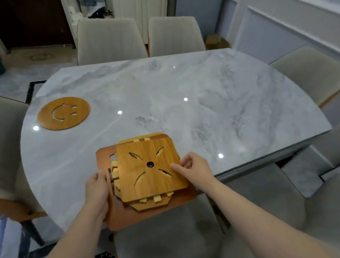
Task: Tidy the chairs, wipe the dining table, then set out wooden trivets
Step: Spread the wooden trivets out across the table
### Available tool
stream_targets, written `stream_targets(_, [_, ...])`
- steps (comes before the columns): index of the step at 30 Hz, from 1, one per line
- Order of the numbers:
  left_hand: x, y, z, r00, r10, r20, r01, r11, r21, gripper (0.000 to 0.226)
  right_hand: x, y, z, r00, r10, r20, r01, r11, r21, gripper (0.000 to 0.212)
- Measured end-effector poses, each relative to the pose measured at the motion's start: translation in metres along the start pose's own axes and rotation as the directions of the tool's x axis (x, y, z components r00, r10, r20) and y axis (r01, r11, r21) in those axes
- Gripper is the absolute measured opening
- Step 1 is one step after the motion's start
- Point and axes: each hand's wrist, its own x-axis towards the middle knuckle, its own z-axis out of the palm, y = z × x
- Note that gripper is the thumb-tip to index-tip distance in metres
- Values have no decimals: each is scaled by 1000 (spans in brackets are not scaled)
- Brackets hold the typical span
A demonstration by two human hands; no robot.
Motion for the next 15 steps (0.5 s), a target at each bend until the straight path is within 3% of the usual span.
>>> stream_targets(7, [-49,2,81,983,35,178,-50,995,83,34,-31,39,-91,967,245,-74,-243,969,35,47])
stream_targets(15, [-136,-14,189,972,48,232,-56,998,30,30,-52,113,-214,925,370,-87,-328,891,313,29])
